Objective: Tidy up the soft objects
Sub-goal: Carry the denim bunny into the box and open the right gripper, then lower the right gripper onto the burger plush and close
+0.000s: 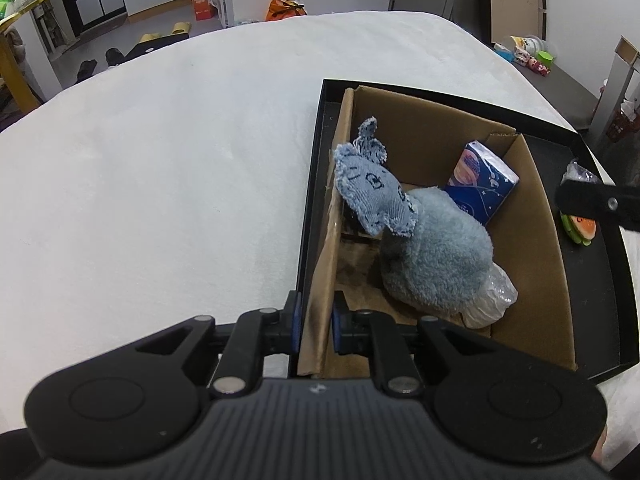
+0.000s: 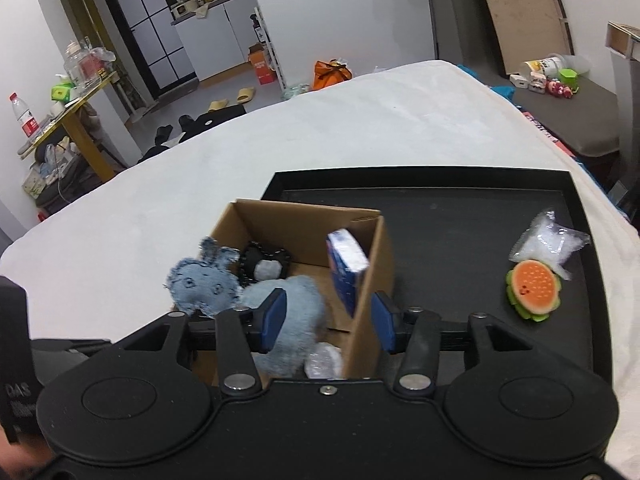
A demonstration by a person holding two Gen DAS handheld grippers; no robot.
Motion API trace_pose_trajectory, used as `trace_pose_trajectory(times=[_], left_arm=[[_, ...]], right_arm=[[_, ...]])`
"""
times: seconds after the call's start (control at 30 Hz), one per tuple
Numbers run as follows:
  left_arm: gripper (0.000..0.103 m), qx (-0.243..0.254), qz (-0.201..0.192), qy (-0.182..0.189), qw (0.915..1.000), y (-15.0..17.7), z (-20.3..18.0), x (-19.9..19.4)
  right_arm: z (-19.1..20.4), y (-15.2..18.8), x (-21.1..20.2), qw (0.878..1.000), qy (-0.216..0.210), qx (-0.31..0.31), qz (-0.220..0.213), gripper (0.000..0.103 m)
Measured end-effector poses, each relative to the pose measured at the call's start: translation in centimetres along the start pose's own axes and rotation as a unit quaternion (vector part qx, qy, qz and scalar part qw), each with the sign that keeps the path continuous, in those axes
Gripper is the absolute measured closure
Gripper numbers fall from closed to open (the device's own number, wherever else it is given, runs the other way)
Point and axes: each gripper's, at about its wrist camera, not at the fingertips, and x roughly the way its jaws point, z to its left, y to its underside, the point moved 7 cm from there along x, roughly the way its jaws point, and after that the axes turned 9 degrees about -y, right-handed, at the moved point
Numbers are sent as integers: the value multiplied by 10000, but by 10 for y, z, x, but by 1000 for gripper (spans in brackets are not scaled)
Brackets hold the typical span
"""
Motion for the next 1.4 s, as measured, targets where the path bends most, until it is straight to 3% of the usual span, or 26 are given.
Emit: trace_pose_trajectory(times=[0.73,1.17,1.4], left_arm=[[89,227,-223,-451,9985,-29,-14,-4],[89,498,-255,-728,9958,-47,-31,5],[78,668,-268,-897,9934,-57,-42,9]], right_arm=[[-110,1,-7,9982,519,296,6,49],[-152,23,13,9955,490,812,-12,48],[-170,25,23,9939,573,945,17,46]])
